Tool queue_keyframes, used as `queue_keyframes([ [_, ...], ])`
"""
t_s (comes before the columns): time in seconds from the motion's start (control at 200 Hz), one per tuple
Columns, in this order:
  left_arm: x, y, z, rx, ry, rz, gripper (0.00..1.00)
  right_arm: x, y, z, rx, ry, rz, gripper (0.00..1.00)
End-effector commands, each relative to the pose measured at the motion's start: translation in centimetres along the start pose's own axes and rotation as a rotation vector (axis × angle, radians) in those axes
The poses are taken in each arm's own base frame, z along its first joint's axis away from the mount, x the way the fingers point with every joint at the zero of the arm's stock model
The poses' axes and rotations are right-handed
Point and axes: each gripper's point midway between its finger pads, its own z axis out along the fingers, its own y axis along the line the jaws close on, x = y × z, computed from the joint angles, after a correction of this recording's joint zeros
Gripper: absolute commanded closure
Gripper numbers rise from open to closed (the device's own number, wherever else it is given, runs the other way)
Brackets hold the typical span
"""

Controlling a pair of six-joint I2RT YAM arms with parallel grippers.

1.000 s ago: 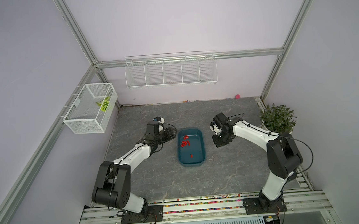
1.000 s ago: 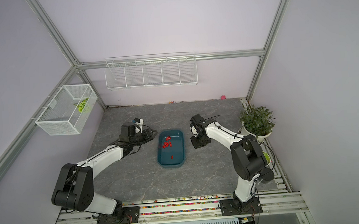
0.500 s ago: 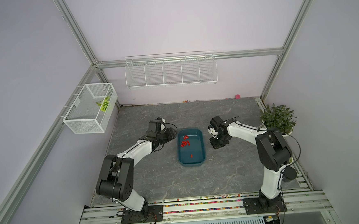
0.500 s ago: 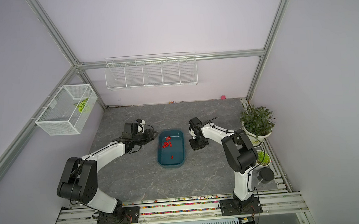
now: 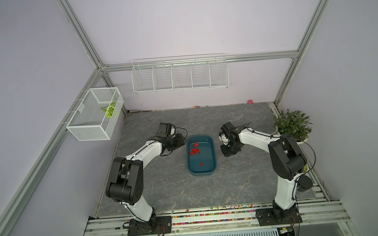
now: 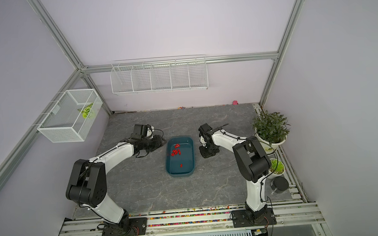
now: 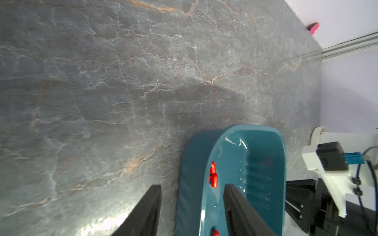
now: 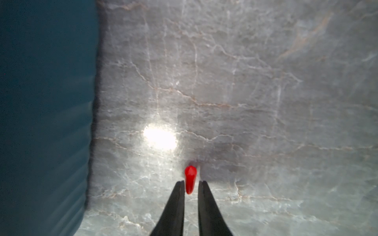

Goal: Take the screw protection sleeves out of the storage box
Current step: Place the screw protection sleeve at the center of the board, then pick up the screw protection sleeve from the storage box.

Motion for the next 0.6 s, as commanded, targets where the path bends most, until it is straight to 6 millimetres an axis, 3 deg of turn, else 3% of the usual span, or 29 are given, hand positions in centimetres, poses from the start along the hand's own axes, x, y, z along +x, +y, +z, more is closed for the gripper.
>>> queue_keyframes([
  [0.0,0.9,1.1,-0.5,-0.075,0.055,0.043,0.45,-0.2,0.0,-0.2,0.006,0.005,0.003,0.79],
  [0.14,1.6,0.8,-0.6,-0.061,0.097,0.07,0.45,-0.4,0.1,-1.4,0.009,-0.008,-0.004,0.78],
  [0.29,2.4,-0.2,-1.1,-0.006,0.124,0.087,0.45,-1.2,1.1,-4.6,0.007,-0.066,-0.024,0.76],
  [0.42,3.3,-1.1,-1.1,0.032,0.13,0.093,0.44,-2.3,4.0,-7.6,-0.026,-0.119,-0.073,0.75],
  [0.595,5.1,-1.1,-0.3,0.035,0.161,0.097,0.43,-3.7,9.5,-9.1,-0.082,-0.153,-0.167,0.74],
])
